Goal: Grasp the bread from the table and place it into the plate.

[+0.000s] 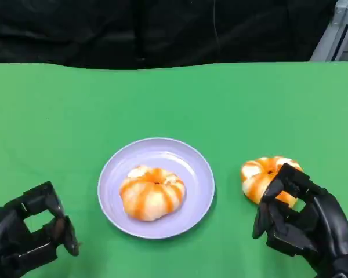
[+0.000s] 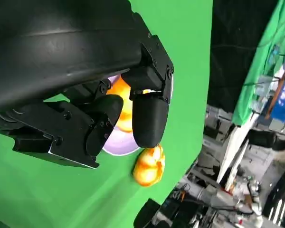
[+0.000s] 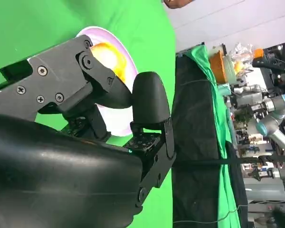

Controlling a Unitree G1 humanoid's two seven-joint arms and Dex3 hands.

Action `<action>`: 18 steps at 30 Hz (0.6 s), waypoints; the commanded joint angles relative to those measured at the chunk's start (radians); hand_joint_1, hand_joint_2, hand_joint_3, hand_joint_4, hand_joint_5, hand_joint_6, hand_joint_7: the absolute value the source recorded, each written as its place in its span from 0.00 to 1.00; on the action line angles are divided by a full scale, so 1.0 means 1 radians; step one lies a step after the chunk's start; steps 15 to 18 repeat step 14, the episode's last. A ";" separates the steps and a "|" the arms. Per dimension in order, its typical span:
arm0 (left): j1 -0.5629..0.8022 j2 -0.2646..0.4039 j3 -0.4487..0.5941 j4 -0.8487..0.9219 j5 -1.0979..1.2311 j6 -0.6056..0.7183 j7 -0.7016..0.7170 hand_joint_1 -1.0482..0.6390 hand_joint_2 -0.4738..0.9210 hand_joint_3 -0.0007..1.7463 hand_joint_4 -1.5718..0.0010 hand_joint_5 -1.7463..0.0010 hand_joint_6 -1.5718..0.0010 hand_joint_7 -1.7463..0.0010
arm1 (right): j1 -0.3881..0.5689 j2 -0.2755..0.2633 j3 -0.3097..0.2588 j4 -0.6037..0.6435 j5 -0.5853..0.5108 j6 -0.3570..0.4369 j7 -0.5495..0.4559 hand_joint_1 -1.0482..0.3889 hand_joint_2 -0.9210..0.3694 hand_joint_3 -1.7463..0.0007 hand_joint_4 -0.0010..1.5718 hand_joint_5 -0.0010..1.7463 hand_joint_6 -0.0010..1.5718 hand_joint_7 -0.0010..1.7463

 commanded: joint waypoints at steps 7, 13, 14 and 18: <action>-0.004 -0.006 -0.012 -0.019 0.009 0.015 -0.008 0.63 0.83 0.73 0.48 0.00 0.59 0.00 | 0.002 -0.006 0.000 -0.010 0.005 -0.008 0.001 0.66 0.25 0.34 0.53 1.00 0.40 0.99; 0.000 -0.010 -0.017 -0.028 0.024 0.013 0.004 0.62 0.83 0.73 0.48 0.00 0.59 0.00 | 0.002 -0.009 0.001 -0.010 0.004 -0.011 0.004 0.66 0.25 0.34 0.53 1.00 0.39 0.99; -0.001 -0.010 -0.017 -0.028 0.025 0.013 0.004 0.63 0.83 0.73 0.48 0.00 0.59 0.00 | 0.001 -0.009 0.000 -0.008 0.004 -0.012 0.004 0.66 0.25 0.34 0.53 1.00 0.39 0.99; -0.001 -0.010 -0.017 -0.028 0.025 0.013 0.004 0.63 0.83 0.73 0.48 0.00 0.59 0.00 | 0.001 -0.009 0.000 -0.008 0.004 -0.012 0.004 0.66 0.25 0.34 0.53 1.00 0.39 0.99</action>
